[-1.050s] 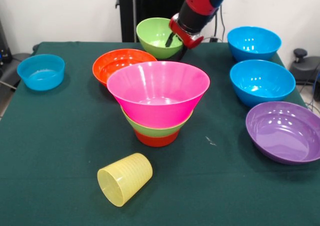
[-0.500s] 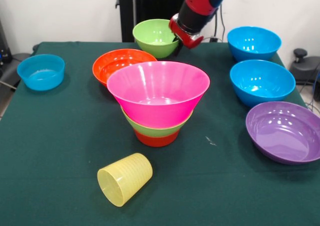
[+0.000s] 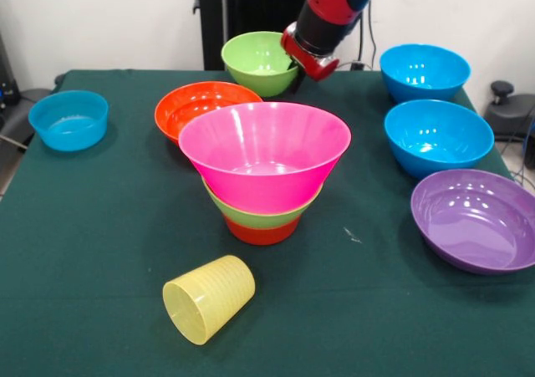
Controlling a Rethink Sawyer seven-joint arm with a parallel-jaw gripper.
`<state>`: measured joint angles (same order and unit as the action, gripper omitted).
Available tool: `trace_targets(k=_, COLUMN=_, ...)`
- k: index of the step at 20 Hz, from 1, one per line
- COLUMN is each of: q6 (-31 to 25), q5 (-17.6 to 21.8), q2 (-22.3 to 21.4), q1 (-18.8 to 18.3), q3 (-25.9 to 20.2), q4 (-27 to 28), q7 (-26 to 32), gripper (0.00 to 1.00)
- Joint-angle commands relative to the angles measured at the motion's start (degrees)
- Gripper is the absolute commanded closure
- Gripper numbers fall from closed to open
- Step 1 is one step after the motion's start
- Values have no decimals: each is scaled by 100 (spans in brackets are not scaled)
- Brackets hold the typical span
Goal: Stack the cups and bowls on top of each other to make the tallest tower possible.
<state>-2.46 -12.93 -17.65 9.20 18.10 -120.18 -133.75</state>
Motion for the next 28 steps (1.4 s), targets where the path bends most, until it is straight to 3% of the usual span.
trace_targets(k=1, q6=-364, q5=303, q2=187, q1=-70, q3=-816, q4=527, q7=-134, gripper=100)
trace_targets(k=10, q6=-1457, q5=700, q2=-455, q1=243, q3=-151, q4=850, q7=212, gripper=100)
trace_targets(k=15, q6=-1726, q5=942, q2=-784, q1=122, q3=-171, q4=874, q7=183, gripper=100)
trace_targets(k=22, q6=-2040, q5=1249, q2=-879, q1=225, q3=-23, q4=1257, q7=174, gripper=100)
trace_targets(k=28, q6=-2408, q5=1469, q2=-1221, q1=31, q3=-118, q4=1513, q7=334, gripper=100)
